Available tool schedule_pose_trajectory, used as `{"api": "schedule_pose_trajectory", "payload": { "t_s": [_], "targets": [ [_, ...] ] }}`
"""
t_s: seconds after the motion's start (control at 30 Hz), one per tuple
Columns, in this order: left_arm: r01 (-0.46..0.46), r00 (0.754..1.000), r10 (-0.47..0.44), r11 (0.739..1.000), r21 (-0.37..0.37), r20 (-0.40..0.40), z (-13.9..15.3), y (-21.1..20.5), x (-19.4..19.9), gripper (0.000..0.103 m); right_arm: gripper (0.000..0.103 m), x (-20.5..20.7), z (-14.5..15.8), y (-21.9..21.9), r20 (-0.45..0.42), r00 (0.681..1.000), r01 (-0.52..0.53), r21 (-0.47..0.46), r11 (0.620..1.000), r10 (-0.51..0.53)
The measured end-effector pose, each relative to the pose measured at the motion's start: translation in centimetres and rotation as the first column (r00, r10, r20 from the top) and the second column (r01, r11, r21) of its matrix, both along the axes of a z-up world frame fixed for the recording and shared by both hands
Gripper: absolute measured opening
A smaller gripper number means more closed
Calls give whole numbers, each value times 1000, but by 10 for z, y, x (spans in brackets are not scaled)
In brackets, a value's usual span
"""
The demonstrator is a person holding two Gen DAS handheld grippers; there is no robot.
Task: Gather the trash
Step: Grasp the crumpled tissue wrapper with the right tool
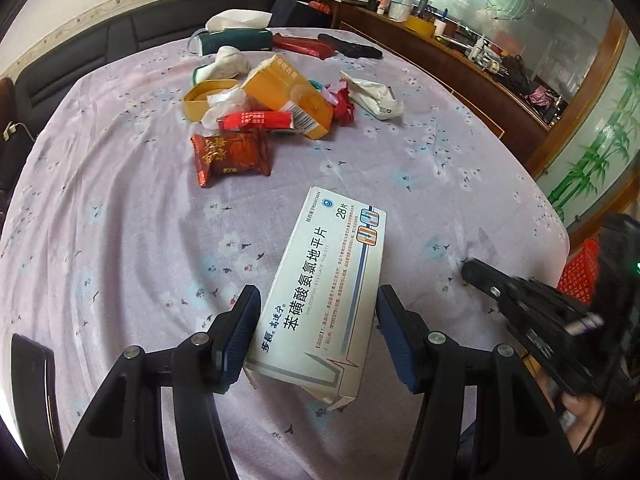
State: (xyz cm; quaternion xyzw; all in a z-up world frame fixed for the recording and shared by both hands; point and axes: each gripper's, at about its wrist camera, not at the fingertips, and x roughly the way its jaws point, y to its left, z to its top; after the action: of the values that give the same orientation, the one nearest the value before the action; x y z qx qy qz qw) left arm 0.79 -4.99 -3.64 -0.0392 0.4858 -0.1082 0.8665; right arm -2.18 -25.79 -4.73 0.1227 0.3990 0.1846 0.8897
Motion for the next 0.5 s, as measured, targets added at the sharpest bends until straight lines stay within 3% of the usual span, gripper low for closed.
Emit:
{"api": "schedule_pose_trajectory", "payload": {
  "t_s": [0.17, 0.23, 0.43, 0.5],
  "targets": [
    [-7, 1000, 6, 999, -36, -16, 1, 6, 1, 59, 0, 29, -22, 1, 34, 999, -5, 70, 998, 2],
    [-6, 1000, 6, 1000, -25, -8, 2, 6, 1, 59, 0, 28, -27, 7, 59, 997, -56, 114, 992, 50],
    [-14, 1000, 13, 998, -60, -4, -3, 10, 7, 59, 0, 12, -13, -7, 92, 994, -78, 185, 980, 62],
    [-9, 1000, 9, 998, -67, -4, -4, 9, 6, 59, 0, 5, 1, -14, 121, 991, -73, 141, 987, 56]
  ]
}}
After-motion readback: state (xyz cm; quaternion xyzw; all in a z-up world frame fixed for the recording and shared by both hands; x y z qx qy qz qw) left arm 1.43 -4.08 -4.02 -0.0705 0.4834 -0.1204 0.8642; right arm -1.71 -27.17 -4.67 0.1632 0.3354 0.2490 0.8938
